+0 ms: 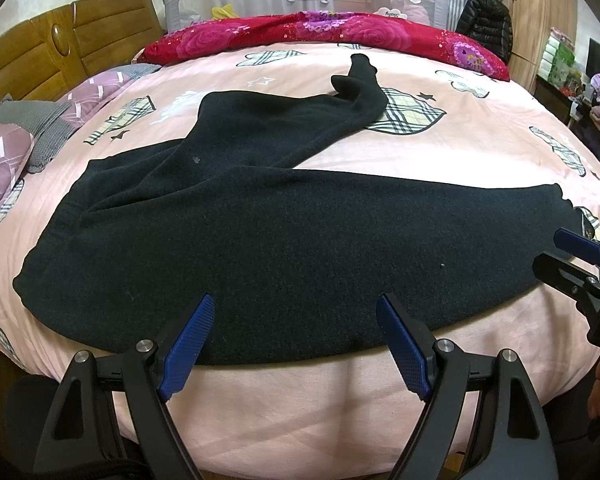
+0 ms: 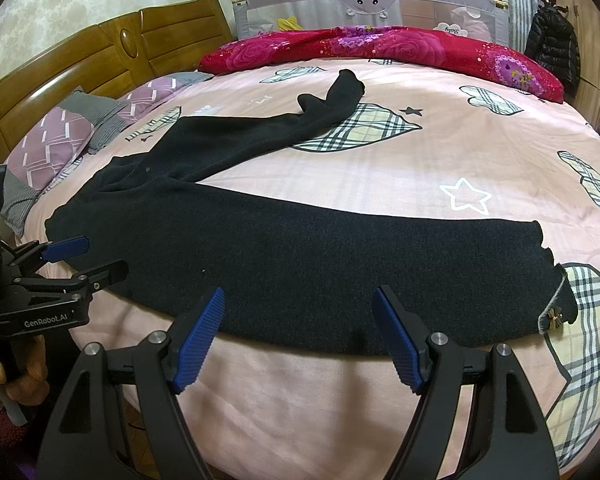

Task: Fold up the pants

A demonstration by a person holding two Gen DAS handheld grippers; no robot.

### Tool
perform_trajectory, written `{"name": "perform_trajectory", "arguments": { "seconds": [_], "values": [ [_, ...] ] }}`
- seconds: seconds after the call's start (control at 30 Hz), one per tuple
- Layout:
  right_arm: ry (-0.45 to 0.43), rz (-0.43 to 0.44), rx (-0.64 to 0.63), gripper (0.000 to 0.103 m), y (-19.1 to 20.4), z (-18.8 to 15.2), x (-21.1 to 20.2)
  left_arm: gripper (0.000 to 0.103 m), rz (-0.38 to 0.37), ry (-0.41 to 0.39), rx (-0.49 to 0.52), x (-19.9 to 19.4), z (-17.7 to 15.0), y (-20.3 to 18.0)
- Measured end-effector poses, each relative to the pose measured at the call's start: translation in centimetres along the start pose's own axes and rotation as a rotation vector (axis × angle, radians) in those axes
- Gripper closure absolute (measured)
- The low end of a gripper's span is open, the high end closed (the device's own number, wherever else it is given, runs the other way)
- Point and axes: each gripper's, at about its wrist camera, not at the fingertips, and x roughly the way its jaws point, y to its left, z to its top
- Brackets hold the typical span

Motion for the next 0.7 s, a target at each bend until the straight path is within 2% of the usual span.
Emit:
{"name": "perform_trajectory", "arguments": {
  "seconds": [0.7],
  "values": [
    [0.005,0.01,-0.011,0.026,0.7,0.6,0.2,0.019,-0.022,0.025,-0.013,0.2,1.1,0.9]
  ]
}}
